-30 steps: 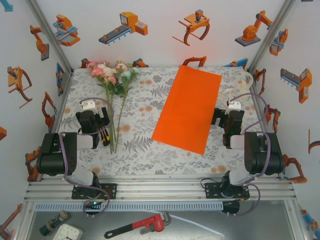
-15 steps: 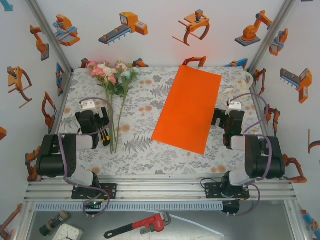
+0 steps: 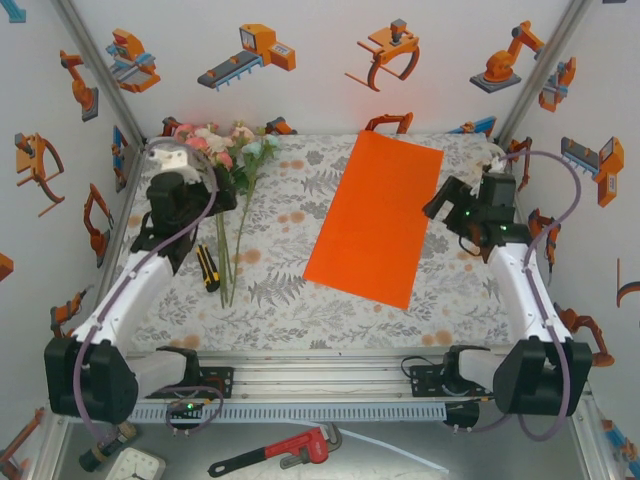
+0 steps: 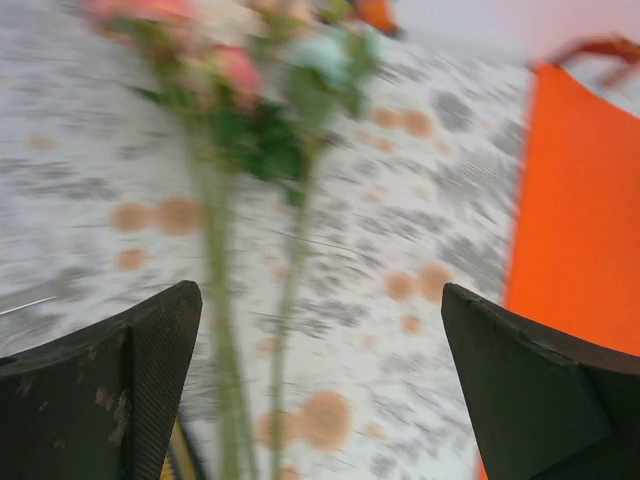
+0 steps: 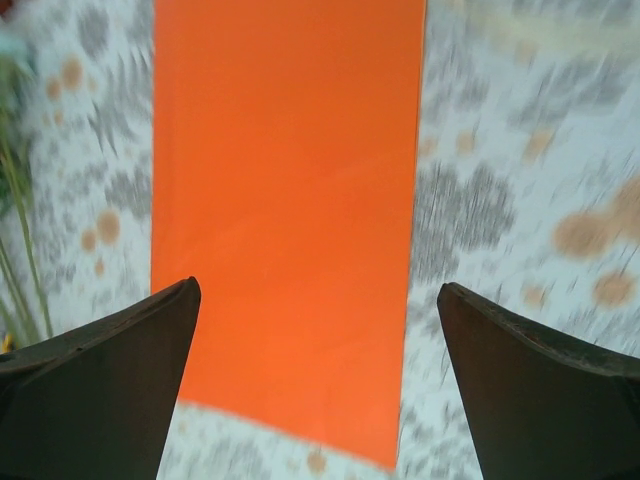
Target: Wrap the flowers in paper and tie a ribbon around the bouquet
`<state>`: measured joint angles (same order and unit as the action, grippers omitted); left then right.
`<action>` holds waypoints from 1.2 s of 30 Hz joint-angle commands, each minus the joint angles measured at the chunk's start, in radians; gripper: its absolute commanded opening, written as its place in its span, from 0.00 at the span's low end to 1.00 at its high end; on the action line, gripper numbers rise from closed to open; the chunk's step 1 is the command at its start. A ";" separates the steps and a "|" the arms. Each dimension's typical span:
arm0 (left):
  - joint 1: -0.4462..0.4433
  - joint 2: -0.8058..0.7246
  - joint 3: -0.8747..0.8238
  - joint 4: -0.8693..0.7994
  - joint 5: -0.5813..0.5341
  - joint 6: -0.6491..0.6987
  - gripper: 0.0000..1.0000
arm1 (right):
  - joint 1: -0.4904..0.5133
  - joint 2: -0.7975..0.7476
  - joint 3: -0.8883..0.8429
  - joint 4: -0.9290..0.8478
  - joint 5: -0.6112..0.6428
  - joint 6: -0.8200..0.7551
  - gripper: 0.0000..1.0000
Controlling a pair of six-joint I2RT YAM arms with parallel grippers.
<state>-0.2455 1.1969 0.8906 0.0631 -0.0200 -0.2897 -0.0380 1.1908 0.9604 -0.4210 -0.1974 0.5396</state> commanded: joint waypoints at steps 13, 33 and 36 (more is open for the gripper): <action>-0.306 0.545 0.234 -0.106 0.291 -0.145 0.99 | 0.058 0.032 -0.315 -0.054 -0.188 0.174 0.85; -0.387 0.716 0.236 -0.048 0.287 -0.166 0.81 | 0.116 0.107 -0.377 0.143 -0.215 0.252 0.69; -0.388 0.722 0.242 -0.049 0.293 -0.166 0.81 | 0.117 0.089 -0.389 0.176 -0.219 0.270 0.66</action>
<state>-0.6277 1.8824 1.1202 0.0422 0.2661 -0.4473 0.0719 1.3067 0.5838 -0.2855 -0.4110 0.7807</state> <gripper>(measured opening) 0.809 0.669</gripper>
